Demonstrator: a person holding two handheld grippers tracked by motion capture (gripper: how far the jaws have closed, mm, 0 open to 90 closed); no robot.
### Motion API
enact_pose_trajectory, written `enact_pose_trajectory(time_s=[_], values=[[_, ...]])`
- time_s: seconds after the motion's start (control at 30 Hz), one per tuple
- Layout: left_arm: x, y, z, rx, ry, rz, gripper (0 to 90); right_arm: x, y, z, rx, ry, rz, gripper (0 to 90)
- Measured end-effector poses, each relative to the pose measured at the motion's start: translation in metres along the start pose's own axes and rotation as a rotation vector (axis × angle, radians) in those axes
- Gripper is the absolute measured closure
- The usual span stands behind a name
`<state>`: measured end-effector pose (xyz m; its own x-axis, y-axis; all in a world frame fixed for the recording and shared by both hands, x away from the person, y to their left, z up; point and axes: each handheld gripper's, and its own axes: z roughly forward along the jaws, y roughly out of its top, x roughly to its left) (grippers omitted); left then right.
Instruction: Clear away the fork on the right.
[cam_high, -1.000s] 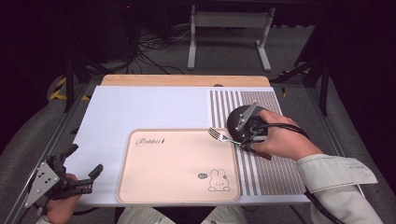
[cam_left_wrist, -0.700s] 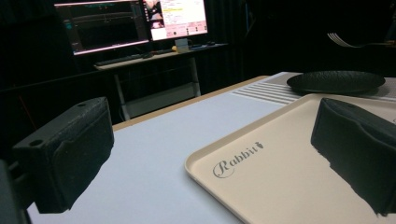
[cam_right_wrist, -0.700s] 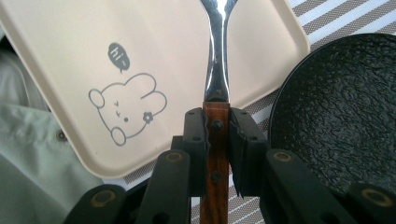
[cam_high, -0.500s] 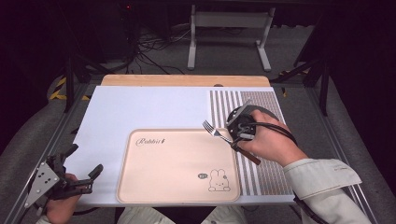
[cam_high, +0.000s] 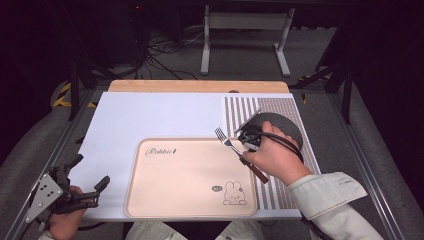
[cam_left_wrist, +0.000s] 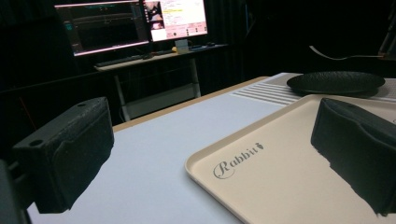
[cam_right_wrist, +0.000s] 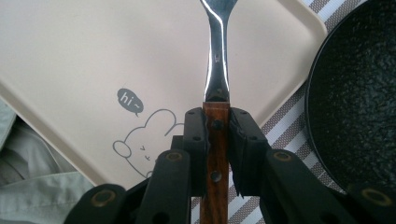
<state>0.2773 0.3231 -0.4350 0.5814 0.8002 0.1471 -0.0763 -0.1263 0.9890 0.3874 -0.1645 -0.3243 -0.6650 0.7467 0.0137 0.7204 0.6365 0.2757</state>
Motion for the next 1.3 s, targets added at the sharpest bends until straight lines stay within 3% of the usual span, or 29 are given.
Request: enact_pose_trajectory(time_s=[0.23, 0.8, 1.3], values=[[0.000, 0.000, 0.000, -0.002, -0.002, -0.002, 0.1, 0.004, 0.003, 0.009, 0.011, 0.014, 0.070, 78.7], [0.001, 0.000, 0.000, -0.004, -0.001, -0.002, 0.0, 0.003, 0.008, 0.040, 0.029, 0.020, 0.176, 78.7], [0.001, 0.000, 0.000, -0.008, 0.003, -0.004, 0.1, 0.004, 0.007, 0.067, 0.069, 0.056, 0.194, 78.7]])
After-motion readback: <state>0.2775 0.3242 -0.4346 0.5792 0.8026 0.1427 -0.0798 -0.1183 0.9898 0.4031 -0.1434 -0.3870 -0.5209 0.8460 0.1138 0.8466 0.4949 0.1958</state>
